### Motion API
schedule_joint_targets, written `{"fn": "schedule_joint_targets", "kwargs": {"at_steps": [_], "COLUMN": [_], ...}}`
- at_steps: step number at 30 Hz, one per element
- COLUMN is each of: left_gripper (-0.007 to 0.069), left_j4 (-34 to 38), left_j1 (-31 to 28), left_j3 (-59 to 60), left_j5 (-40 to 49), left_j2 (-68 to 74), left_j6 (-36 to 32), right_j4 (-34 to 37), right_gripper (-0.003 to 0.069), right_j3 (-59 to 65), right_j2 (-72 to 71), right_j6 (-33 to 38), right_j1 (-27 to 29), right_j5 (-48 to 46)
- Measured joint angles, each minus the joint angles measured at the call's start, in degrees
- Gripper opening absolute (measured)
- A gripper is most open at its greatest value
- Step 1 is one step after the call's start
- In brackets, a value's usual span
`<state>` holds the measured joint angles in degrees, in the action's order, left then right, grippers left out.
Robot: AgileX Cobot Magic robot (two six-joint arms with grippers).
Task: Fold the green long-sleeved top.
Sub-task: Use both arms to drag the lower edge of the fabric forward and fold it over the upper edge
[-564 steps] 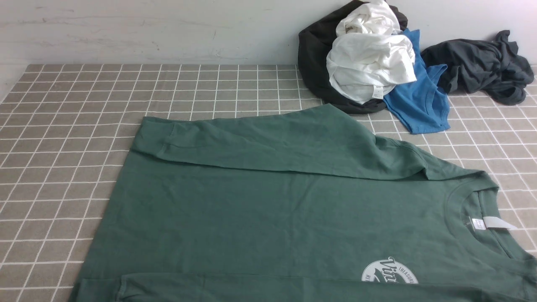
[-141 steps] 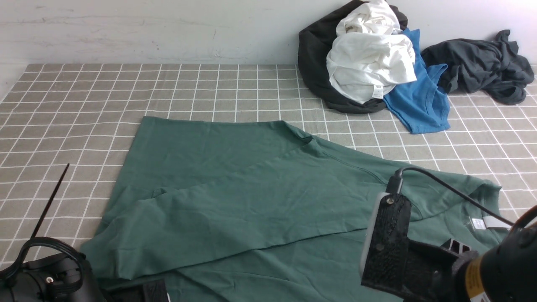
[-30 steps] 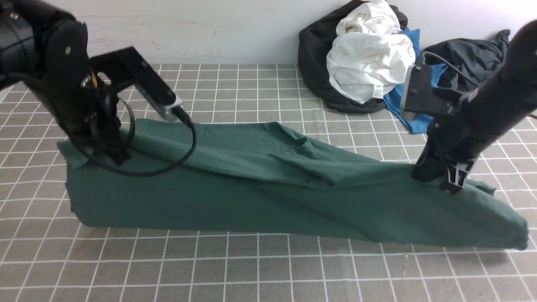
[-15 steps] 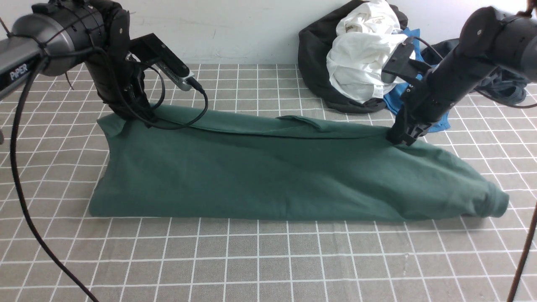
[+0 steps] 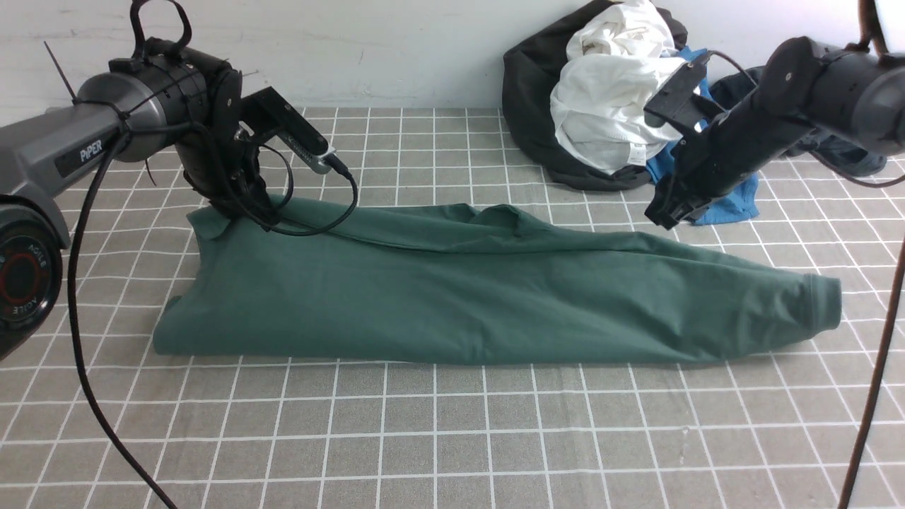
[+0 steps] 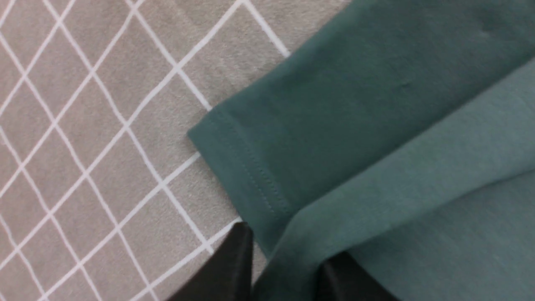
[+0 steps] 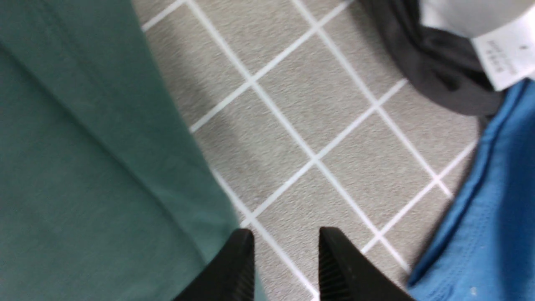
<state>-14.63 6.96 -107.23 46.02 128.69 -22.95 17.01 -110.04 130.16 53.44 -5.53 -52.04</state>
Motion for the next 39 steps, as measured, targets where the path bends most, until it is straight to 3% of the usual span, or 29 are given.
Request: {"fn": "schedule_joint_targets", "kwargs": {"at_steps": [3, 5, 6, 8, 12, 19, 22, 23, 29, 35, 39], "left_gripper": [0.0311, 0.0352, 0.0391, 0.0426, 0.0432, 0.0325, 0.0209, 0.0209, 0.0020, -0.0008, -0.0008], "left_j4": [-3.3, -4.1, -5.0, -6.0, -6.2, 1.1, 8.3, 8.6, 12.4, 12.5, 12.5], "left_j1": [0.0, 0.0, 0.0, 0.0, 0.3, 2.4, 3.5, 3.5, 3.7, 3.7, 3.7], "left_j3": [-1.0, -2.0, -3.7, -6.7, -9.7, -10.4, -10.4, -10.4, -10.4, -10.4, -10.4], "left_j5": [0.7, 1.6, 3.9, 7.8, 14.2, 23.9, 24.4, 24.4, 24.4, 24.4, 24.4], "left_j2": [0.0, 0.0, 0.0, -0.1, -0.5, -0.6, -0.6, -0.6, -0.1, 1.3, 1.7], "left_j6": [8.4, 11.8, 17.2, 22.9, 25.2, 21.4, 16.5, 16.3, 13.0, 12.9, 12.8], "right_j4": [-0.2, 0.0, 0.6, 2.8, 7.0, 9.2, 9.3, 9.3, 9.3, 9.3, 9.5], "right_gripper": [0.0351, 0.0366, 0.0378, 0.0382, 0.0376, 0.0294, 0.0232, 0.0230, 0.0174, 0.0171, 0.0171], "right_j3": [0.0, 0.0, 0.0, -0.2, -0.4, -0.4, -0.4, -0.4, -0.4, -0.4, -0.5], "right_j2": [-1.4, -2.3, -3.5, -5.1, -5.3, -0.5, 3.3, 3.3, 6.7, 6.9, 6.8], "right_j6": [-8.4, -10.4, -12.7, -14.1, -14.5, -14.7, -14.7, -14.7, -19.8, -28.3, -31.7], "right_j1": [0.0, 0.0, -0.2, -1.2, -4.7, -13.5, -16.2, -16.3, -16.8, -14.8, -12.6], "right_j5": [1.5, 1.3, -0.1, -4.3, -9.8, -6.4, -1.9, -1.6, 11.7, 26.1, 28.9]}}
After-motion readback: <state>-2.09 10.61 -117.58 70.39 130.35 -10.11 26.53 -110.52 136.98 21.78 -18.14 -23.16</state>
